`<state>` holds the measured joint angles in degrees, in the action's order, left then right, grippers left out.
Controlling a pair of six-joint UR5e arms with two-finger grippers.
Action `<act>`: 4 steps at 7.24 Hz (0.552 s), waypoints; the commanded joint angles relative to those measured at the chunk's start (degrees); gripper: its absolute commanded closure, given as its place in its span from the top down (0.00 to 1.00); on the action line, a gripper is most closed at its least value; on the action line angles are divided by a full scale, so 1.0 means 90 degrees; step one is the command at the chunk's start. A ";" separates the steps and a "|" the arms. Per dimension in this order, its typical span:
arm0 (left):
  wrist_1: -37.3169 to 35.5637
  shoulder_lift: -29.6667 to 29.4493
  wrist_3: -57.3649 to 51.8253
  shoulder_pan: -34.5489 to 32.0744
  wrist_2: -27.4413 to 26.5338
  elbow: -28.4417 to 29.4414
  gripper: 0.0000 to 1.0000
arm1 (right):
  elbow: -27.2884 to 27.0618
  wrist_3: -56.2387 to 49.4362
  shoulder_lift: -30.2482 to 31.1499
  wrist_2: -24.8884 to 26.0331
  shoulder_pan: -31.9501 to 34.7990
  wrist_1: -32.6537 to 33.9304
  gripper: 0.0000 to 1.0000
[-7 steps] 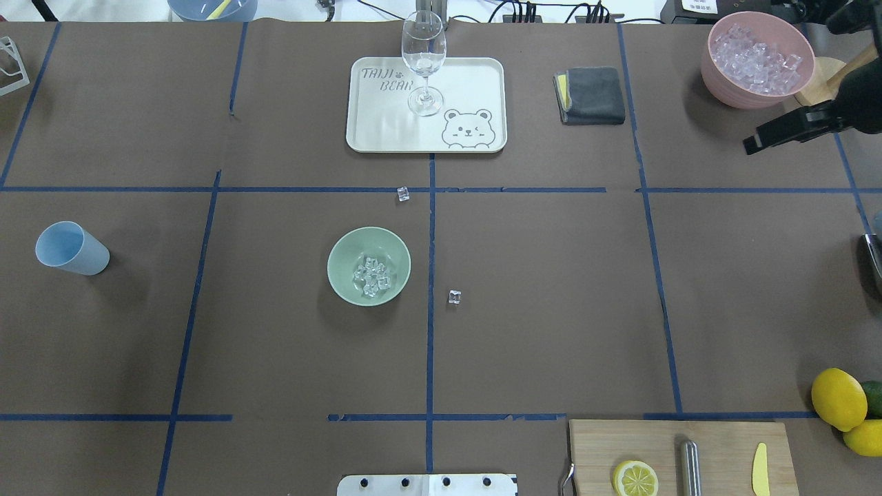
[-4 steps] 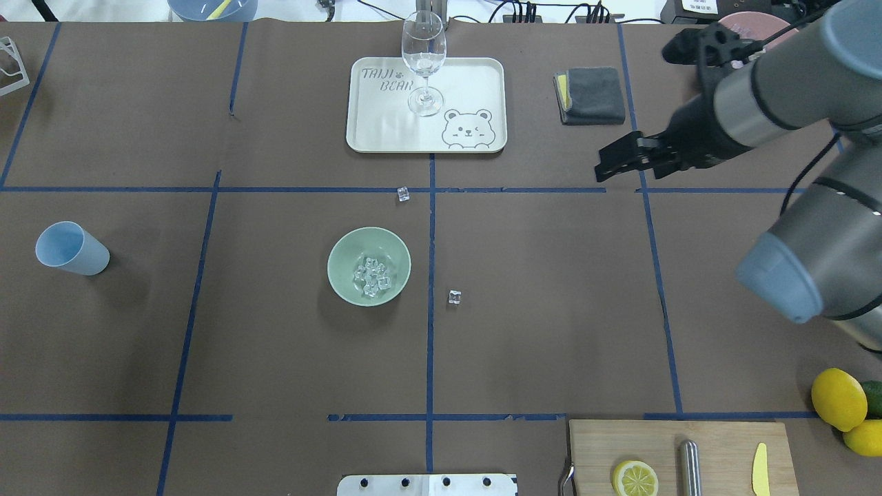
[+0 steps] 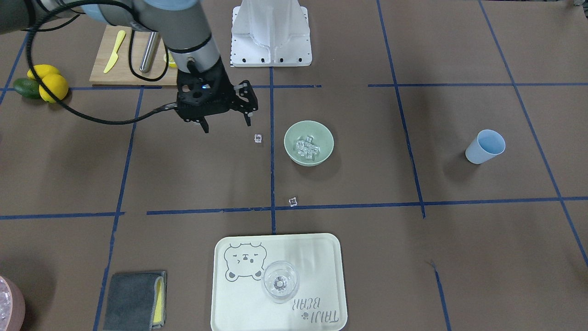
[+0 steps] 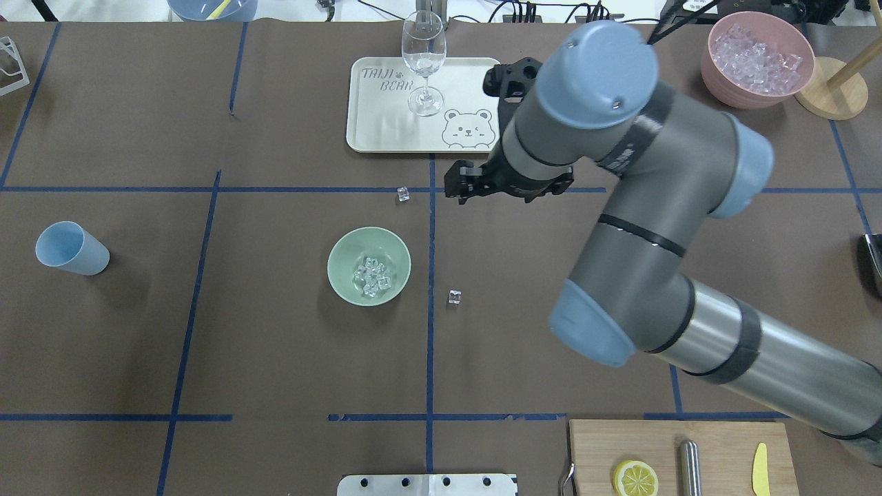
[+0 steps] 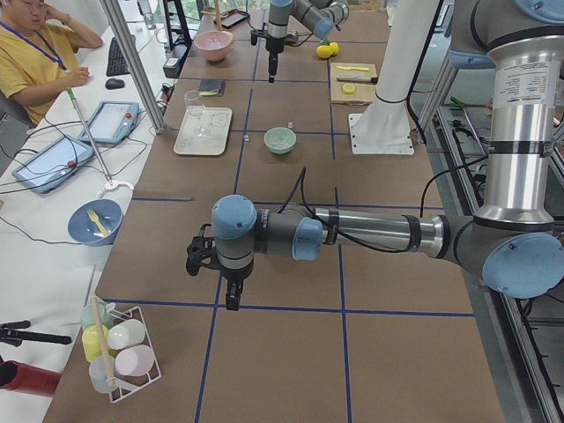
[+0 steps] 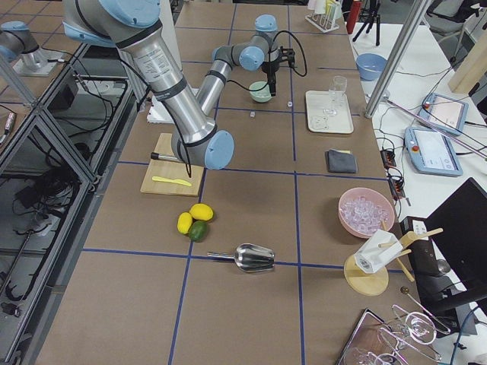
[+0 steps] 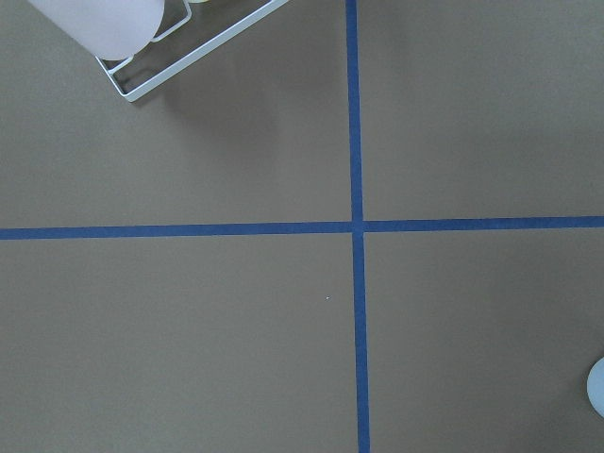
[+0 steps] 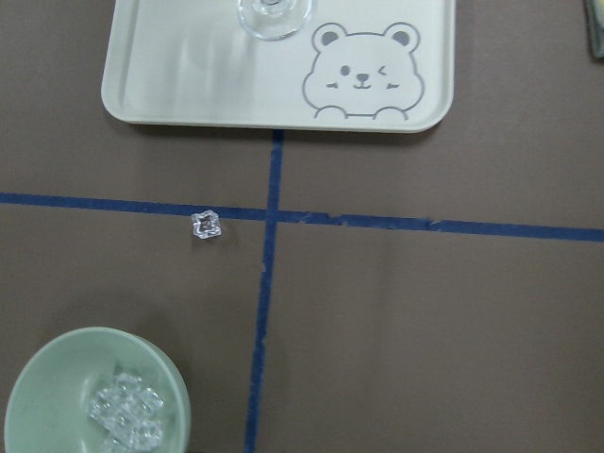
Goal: Pour ice into bowl
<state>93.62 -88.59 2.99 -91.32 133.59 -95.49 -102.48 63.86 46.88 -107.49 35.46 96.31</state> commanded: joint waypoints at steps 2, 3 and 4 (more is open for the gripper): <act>0.0008 0.0000 -0.0010 0.0000 0.0010 0.0005 1.00 | 0.2135 0.0677 -0.1496 0.0643 -0.0715 -0.0153 1.00; 0.0008 0.0000 -0.0020 0.0000 0.0010 0.0005 1.00 | 0.2371 0.0727 -0.1420 0.0683 -0.0920 -0.0686 0.99; 0.0008 0.0000 -0.0020 0.0000 0.0010 0.0005 1.00 | 0.2509 0.0737 -0.1381 0.0703 -0.1009 -0.0720 0.98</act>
<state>93.69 -88.59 2.85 -91.32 133.67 -95.45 -82.30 70.03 34.48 -101.65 27.83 91.74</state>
